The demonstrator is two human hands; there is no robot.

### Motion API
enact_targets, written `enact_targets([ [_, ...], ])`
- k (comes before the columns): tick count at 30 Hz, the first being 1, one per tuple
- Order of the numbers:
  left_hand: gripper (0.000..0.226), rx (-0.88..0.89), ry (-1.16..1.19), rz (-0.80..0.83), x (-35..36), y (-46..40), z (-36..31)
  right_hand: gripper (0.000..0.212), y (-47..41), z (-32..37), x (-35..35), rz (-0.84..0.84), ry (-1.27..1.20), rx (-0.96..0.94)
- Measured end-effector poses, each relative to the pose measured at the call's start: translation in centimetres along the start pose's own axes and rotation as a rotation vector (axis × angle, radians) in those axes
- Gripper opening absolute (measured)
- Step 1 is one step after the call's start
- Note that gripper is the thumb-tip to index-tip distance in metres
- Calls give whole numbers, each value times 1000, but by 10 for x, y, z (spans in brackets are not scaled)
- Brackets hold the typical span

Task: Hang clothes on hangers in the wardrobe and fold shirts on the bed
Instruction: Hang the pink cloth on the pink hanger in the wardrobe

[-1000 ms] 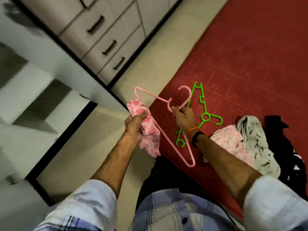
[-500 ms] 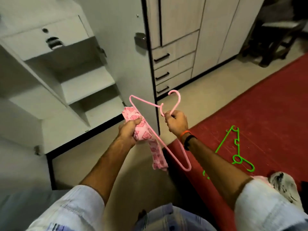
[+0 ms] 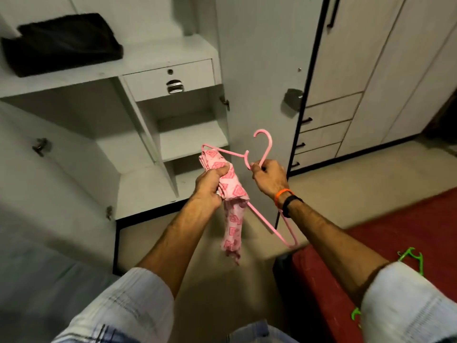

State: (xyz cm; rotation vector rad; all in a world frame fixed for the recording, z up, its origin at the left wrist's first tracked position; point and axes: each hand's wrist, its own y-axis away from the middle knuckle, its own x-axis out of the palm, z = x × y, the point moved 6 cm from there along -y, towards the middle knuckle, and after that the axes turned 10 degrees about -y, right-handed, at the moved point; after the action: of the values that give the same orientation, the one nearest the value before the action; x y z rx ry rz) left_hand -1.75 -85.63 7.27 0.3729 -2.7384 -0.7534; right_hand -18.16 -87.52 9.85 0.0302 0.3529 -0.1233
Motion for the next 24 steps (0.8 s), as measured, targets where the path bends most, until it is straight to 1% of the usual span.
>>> enact_targets([
  [2, 27, 23, 5, -14, -1, 6, -11, 30, -2, 12, 6, 45, 17, -24],
  [5, 7, 51, 35, -13, -5, 8, -22, 29, -7, 22, 13, 101, 6, -49],
  [7, 3, 63, 72, -15, -8, 11, -28, 28, -8, 30, 19, 141, -8, -61],
  [10, 3, 91, 118, -20, -10, 21, -37, 27, -8, 43, 26, 186, -23, -74],
  [14, 13, 129, 243, 9, -6, 34, -45, 27, -5, 62, 38, 243, -60, -112],
  [17, 14, 148, 300, -15, -7, 42, -48, 24, -4, 76, 42, 283, -114, -128],
  [21, 29, 149, 318, -75, -11, 47, -50, 32, -4, 86, 41, 310, -122, -138],
  [22, 28, 142, 314, -74, -10, 49, -50, 33, -4, 88, 41, 314, -125, -135],
  [24, 19, 143, 305, -63, -5, 52, -53, 34, -7, 90, 40, 324, -183, -119],
])
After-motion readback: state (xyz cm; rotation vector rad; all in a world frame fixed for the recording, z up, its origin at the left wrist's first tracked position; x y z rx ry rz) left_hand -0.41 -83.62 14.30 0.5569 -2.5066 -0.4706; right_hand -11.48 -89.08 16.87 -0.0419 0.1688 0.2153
